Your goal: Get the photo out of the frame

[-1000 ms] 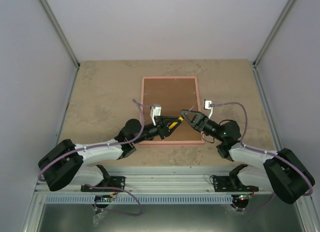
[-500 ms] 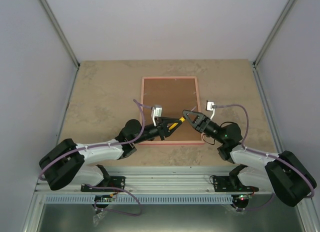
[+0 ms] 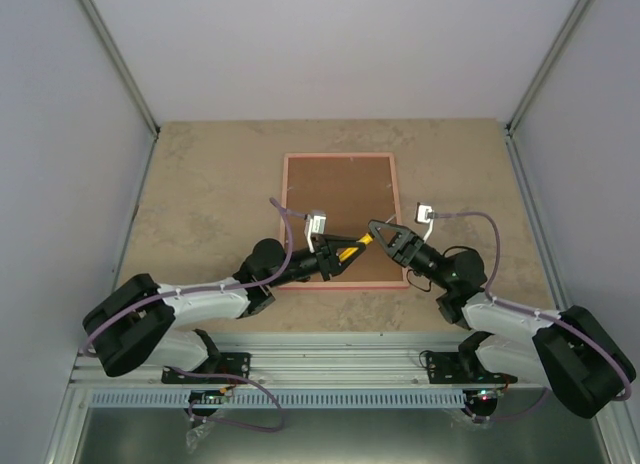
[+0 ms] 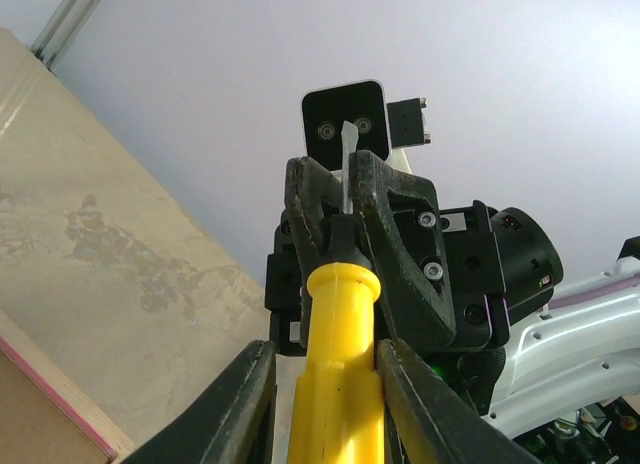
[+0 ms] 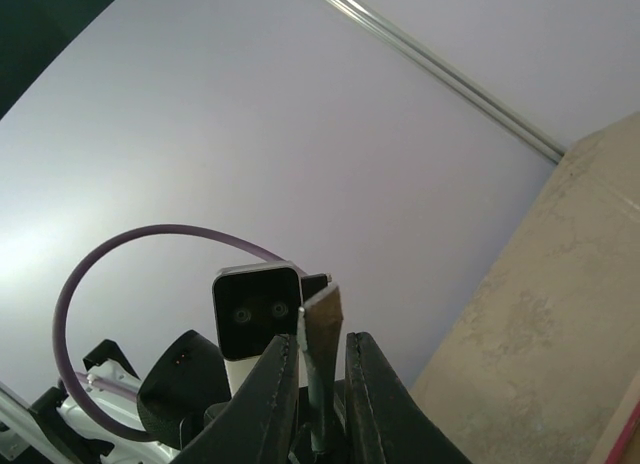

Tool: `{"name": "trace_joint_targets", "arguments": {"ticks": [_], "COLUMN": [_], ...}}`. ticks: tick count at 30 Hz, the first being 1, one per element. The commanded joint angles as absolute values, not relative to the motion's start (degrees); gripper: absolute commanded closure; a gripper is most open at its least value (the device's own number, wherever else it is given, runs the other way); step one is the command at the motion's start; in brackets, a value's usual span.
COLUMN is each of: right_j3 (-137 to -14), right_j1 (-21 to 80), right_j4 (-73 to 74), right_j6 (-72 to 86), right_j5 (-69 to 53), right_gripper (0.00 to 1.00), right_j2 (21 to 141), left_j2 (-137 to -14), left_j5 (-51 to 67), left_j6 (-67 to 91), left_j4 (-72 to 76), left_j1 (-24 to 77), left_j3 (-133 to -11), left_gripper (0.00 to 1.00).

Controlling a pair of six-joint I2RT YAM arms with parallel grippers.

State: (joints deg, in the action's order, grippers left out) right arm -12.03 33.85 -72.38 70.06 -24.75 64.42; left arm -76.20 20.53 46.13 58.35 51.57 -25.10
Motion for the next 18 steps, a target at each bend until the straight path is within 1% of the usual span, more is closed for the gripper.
{"name": "trace_joint_targets", "arguments": {"ticks": [1, 4, 8, 10, 13, 14, 15, 16, 18], "right_j3": [-11.3, -11.5, -11.5, -11.5, -11.5, -11.6, -11.8, -12.3, -14.0], "right_j1": [33.8, 33.9, 34.0, 34.0, 34.0, 33.9, 33.9, 33.7, 32.8], "right_j4": [-75.1, -75.1, -75.2, -75.2, -74.5, -73.6, -72.0, -70.0, -62.8], "right_j6": [69.3, 69.2, 69.2, 69.0, 68.4, 68.0, 67.3, 66.4, 63.1], "right_j5": [-23.2, -23.5, -23.6, -23.6, -23.8, -23.8, -23.9, -24.1, -25.0], "right_gripper": [1.0, 0.99, 1.0, 1.0, 0.99, 0.99, 0.98, 0.93, 0.86], "right_j2": [63.1, 63.4, 63.6, 63.4, 63.1, 62.7, 62.1, 61.4, 59.3], "left_j2": [-76.9, -77.1, -78.1, -78.7, -78.8, -78.4, -77.6, -76.6, -74.0], "left_j5": [21.2, 21.4, 22.2, 22.5, 22.3, 21.8, 20.9, 19.6, 15.4], "left_j6": [46.3, 46.6, 47.5, 48.2, 48.0, 47.4, 46.4, 45.3, 42.2], "left_j4": [60.6, 60.9, 62.4, 63.4, 63.6, 62.5, 60.7, 57.9, 49.0], "left_j1": [51.3, 51.3, 51.4, 51.4, 51.3, 51.3, 51.3, 51.3, 51.3], "left_j3": [-25.6, -25.7, -26.1, -26.1, -25.9, -25.8, -25.8, -26.0, -27.1], "left_gripper": [0.7, 0.72, 0.8, 0.85, 0.98, 1.0, 1.0, 1.0, 1.0]}}
